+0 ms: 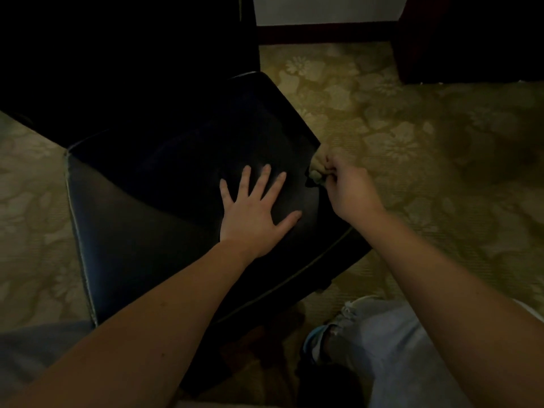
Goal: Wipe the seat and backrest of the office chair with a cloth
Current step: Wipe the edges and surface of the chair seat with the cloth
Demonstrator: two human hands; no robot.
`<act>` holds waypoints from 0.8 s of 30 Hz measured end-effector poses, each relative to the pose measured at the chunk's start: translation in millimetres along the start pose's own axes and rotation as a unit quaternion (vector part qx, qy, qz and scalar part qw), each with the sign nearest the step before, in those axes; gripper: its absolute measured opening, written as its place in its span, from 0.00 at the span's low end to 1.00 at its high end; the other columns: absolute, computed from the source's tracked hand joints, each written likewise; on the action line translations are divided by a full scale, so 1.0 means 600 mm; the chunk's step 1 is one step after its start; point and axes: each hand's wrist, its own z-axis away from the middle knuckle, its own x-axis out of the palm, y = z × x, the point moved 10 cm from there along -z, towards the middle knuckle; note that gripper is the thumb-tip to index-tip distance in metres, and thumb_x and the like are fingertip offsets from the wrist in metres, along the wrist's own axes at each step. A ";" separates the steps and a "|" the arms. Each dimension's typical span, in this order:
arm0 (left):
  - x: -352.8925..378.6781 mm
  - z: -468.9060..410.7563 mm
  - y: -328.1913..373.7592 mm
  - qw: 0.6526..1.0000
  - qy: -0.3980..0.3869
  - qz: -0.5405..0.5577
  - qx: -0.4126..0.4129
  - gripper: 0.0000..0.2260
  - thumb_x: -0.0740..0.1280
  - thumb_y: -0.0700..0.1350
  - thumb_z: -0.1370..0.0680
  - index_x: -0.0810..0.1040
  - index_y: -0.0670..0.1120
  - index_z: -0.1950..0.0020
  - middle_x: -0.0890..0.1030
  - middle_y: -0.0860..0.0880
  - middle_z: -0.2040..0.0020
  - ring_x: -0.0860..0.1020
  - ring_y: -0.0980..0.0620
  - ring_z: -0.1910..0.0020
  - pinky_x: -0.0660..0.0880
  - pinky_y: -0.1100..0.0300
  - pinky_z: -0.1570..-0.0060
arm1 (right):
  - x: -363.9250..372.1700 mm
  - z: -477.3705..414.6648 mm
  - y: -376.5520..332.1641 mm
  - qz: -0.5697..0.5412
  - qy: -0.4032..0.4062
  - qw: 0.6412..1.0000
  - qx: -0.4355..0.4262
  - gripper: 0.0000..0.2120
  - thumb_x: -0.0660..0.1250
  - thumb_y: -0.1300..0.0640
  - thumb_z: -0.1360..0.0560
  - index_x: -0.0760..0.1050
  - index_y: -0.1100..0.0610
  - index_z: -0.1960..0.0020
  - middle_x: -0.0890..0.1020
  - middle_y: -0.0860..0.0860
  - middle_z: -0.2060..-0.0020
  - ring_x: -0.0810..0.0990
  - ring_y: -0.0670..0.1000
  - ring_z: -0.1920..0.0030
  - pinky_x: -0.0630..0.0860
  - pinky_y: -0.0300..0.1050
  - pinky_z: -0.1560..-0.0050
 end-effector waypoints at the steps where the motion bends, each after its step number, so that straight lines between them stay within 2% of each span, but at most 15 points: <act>1: 0.000 -0.001 0.001 1.000 -0.001 0.000 -0.001 0.36 0.43 0.74 0.23 0.42 0.61 0.18 0.44 0.54 0.16 0.40 0.44 0.17 0.40 0.31 0.24 | -0.002 0.001 0.004 -0.011 0.000 1.000 0.003 0.11 0.60 0.62 0.21 0.73 0.61 0.39 0.82 0.60 0.50 0.81 0.61 0.50 0.76 0.49 0.52; 5: -0.001 -0.001 0.003 1.000 0.002 0.006 -0.004 0.36 0.44 0.74 0.22 0.43 0.61 0.18 0.44 0.54 0.16 0.40 0.45 0.17 0.40 0.31 0.24 | -0.018 0.035 0.028 -0.046 0.016 0.999 0.016 0.10 0.62 0.62 0.21 0.73 0.59 0.40 0.82 0.59 0.50 0.81 0.61 0.51 0.78 0.51 0.54; 8: 0.000 -0.002 0.001 1.000 0.006 0.005 -0.002 0.35 0.44 0.74 0.22 0.43 0.61 0.18 0.44 0.54 0.16 0.40 0.45 0.17 0.40 0.31 0.24 | -0.019 0.061 0.034 -0.016 0.022 0.999 0.032 0.10 0.61 0.61 0.20 0.71 0.59 0.39 0.82 0.60 0.53 0.81 0.62 0.54 0.78 0.55 0.57; 14: 0.000 -0.004 0.003 1.000 0.004 0.004 -0.007 0.35 0.45 0.74 0.22 0.43 0.61 0.18 0.44 0.54 0.16 0.41 0.45 0.17 0.40 0.31 0.24 | -0.007 0.035 0.013 0.021 0.017 0.999 -0.031 0.14 0.60 0.63 0.21 0.70 0.60 0.36 0.82 0.61 0.55 0.81 0.63 0.57 0.76 0.52 0.60; 19: -0.004 -0.010 0.006 1.000 -0.001 0.005 -0.026 0.35 0.44 0.73 0.22 0.43 0.60 0.17 0.44 0.53 0.16 0.40 0.44 0.17 0.40 0.31 0.24 | -0.014 0.022 0.023 -0.031 -0.001 0.999 -0.012 0.12 0.60 0.63 0.20 0.72 0.61 0.37 0.82 0.61 0.50 0.81 0.62 0.52 0.76 0.51 0.55; 24: -0.004 -0.011 0.011 0.999 -0.015 -0.020 -0.023 0.36 0.40 0.73 0.22 0.40 0.59 0.17 0.42 0.52 0.16 0.40 0.42 0.18 0.42 0.30 0.24 | -0.022 0.075 0.051 -0.045 0.008 0.999 0.012 0.10 0.60 0.62 0.20 0.71 0.59 0.39 0.81 0.59 0.49 0.81 0.61 0.52 0.73 0.48 0.60</act>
